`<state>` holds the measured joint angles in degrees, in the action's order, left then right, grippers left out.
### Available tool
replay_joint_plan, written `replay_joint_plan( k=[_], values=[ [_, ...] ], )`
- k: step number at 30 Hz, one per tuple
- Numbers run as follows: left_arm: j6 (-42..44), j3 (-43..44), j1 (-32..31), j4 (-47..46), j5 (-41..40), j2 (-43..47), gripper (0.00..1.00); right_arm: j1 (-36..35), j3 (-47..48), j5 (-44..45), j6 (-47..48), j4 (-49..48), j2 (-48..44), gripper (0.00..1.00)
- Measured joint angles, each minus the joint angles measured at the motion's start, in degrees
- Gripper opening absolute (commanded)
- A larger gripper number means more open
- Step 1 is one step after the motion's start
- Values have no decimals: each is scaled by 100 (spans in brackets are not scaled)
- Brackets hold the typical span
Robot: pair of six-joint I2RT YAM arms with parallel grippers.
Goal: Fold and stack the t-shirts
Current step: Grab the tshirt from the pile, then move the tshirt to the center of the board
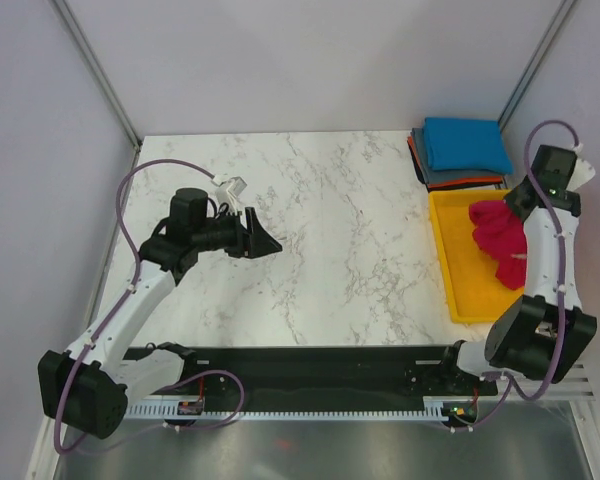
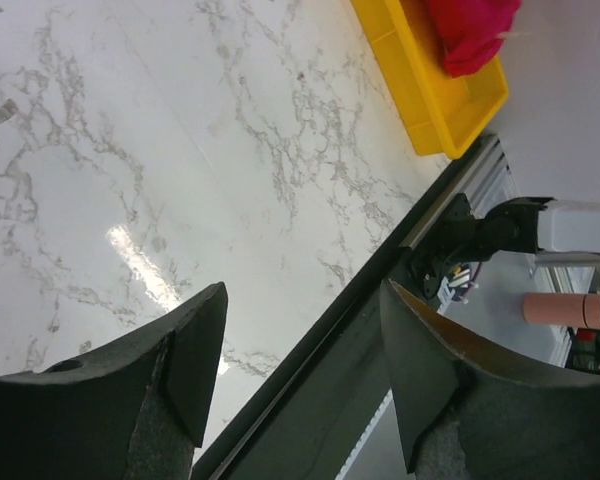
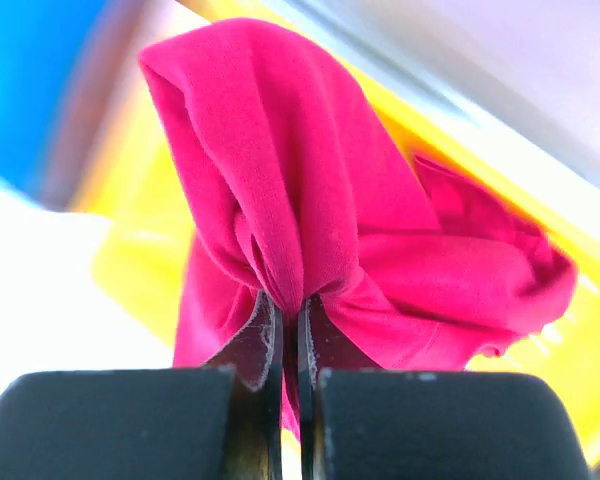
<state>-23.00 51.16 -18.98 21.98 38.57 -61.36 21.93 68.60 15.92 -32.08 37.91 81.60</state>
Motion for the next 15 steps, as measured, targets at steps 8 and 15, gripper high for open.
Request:
replay_joint_plan(
  k=[8, 15],
  values=[
    [13, 83, 103, 332, -662, 24, 75, -507, 2656, -2752, -492, -79, -957, 0],
    [-37, 221, 103, 601, -1279, 437, 77, -1873, 2839, -4522, -1652, -1517, -1327, 13]
  ],
)
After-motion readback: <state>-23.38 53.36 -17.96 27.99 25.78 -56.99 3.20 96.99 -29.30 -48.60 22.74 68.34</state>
